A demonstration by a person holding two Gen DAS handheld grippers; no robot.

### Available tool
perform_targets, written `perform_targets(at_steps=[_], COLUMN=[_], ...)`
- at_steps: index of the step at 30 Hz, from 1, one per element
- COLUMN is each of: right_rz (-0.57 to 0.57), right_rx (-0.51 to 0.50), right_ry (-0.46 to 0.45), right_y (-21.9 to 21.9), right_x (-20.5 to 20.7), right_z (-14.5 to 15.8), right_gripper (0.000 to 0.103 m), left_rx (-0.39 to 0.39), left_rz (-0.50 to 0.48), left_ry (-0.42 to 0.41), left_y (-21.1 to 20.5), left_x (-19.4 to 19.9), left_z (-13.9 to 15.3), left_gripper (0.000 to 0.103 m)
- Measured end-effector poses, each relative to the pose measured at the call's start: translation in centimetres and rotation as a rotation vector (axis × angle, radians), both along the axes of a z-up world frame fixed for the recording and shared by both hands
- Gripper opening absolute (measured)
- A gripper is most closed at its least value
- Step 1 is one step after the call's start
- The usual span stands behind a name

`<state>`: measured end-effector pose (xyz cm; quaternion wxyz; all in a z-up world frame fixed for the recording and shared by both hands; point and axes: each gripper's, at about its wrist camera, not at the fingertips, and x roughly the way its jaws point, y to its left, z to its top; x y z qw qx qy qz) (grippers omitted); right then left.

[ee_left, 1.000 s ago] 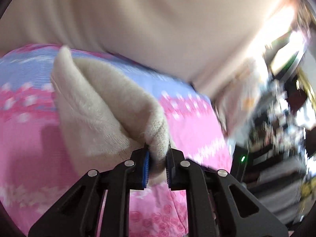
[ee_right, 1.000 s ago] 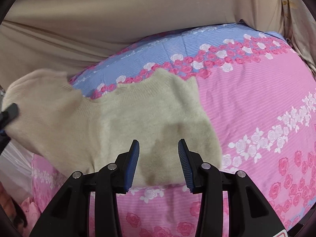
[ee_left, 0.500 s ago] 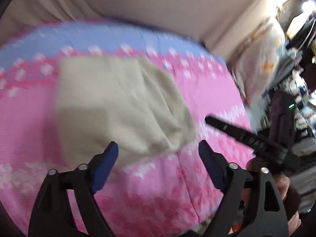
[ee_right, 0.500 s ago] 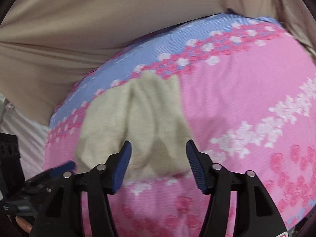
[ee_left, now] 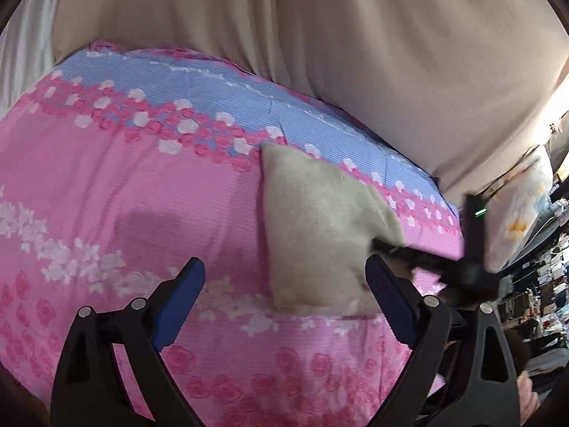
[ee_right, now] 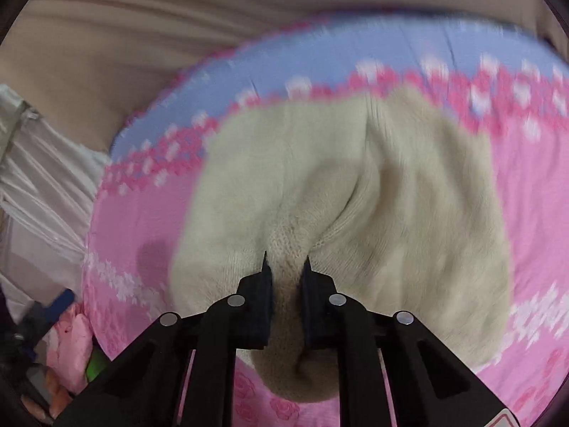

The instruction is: Fold small clothes

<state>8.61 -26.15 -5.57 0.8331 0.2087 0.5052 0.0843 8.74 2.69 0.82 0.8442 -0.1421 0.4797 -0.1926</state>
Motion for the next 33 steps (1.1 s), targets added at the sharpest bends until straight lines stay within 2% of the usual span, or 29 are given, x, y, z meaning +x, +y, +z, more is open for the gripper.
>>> perform_targets(at_steps=[2, 4, 5, 6, 7, 9, 10, 11, 12, 14, 15, 17, 19, 20, 21, 22, 23, 25, 28, 30, 32, 33], right_rz=[-0.043, -0.083, -0.101, -0.112, -0.106, -0.100, -0.127, -0.171, -0.216, -0.262, -0.251, -0.181, -0.096, -0.052, -0.009, 0.036, 0.075, 0.195, 0.405, 0.534, 0.628, 0.678], right_rx=[0.020, -0.073, -0.128, -0.147, -0.152, -0.153, -0.127, -0.066, 0.024, 0.119, 0.153, 0.159, 0.080, 0.023, -0.024, -0.063, -0.094, -0.122, -0.118, -0.132, -0.137, -0.122], right_ry=[-0.073, -0.101, -0.082, -0.044, 0.035, 0.209, 0.242, 0.220, 0.167, 0.084, 0.051, 0.031, 0.036, 0.045, 0.047, 0.045, 0.045, 0.028, 0.017, 0.044, 0.129, 0.183], right_y=[-2.3, -4.1, -5.1, -6.0, -7.0, -8.4, -8.9, -9.4, -10.1, -11.1, -11.4, -11.5, -11.0, -10.6, -10.2, -10.0, -10.0, -9.5, -7.5, -6.2, -5.8, -5.9], right_x=[-0.9, -2.3, -2.9, -3.1, -3.3, -3.4, -3.8, -4.7, -5.7, -7.4, -8.0, -8.5, -8.7, -8.6, -8.6, -8.4, -8.2, -7.7, -7.3, -6.7, -5.6, -5.8], right_z=[3.2, 4.6, 4.1, 2.9, 0.3, -6.8, -8.6, -8.8, -7.7, -5.7, -4.9, -4.4, -4.5, -4.8, -5.2, -5.6, -5.8, -5.9, -5.6, -6.0, -7.6, -8.3], right_gripper=[0.011, 0.011, 0.011, 0.012, 0.013, 0.016, 0.016, 0.016, 0.019, 0.021, 0.022, 0.024, 0.024, 0.029, 0.039, 0.043, 0.046, 0.046, 0.047, 0.057, 0.055, 0.049], left_rx=[0.005, 0.005, 0.008, 0.009, 0.016, 0.013, 0.016, 0.022, 0.016, -0.003, -0.034, -0.074, -0.067, -0.048, -0.019, 0.051, 0.085, 0.145, 0.214, 0.246, 0.283, 0.291], left_rz=[0.000, -0.012, -0.024, -0.038, -0.054, -0.093, -0.123, -0.145, -0.179, -0.207, -0.223, -0.265, -0.320, -0.353, -0.382, -0.403, -0.409, -0.418, -0.436, -0.467, -0.485, -0.485], left_ry=[-0.018, -0.025, -0.026, -0.025, -0.016, 0.007, 0.023, 0.036, 0.053, 0.070, 0.088, 0.120, 0.144, 0.148, 0.148, 0.157, 0.171, 0.213, 0.192, 0.171, 0.161, 0.161], left_y=[0.0, -0.5, -0.8, -1.2, -1.9, -3.2, -4.4, -5.3, -6.6, -8.0, -9.1, -11.1, -13.7, -15.2, -16.6, -18.5, -19.3, -20.7, -21.5, -22.0, -22.3, -22.3], left_x=[0.0, 0.1, 0.3, 0.4, 0.7, 1.1, 1.4, 1.7, 2.1, 2.6, 3.1, 3.9, 4.8, 5.1, 5.4, 5.7, 5.9, 6.1, 5.6, 5.1, 5.0, 5.1], left_z=[0.6, 1.0, 1.0, 0.9, 0.5, -0.3, -0.8, -1.1, -1.3, -1.2, -1.2, -1.3, -1.7, -2.1, -2.7, -4.1, -5.0, -7.6, -8.9, -9.2, -9.6, -9.7], left_gripper=[0.089, 0.089, 0.089, 0.089, 0.089, 0.089, 0.089, 0.089, 0.089, 0.089, 0.089, 0.089, 0.089, 0.090, 0.090, 0.090, 0.090, 0.090, 0.091, 0.096, 0.097, 0.097])
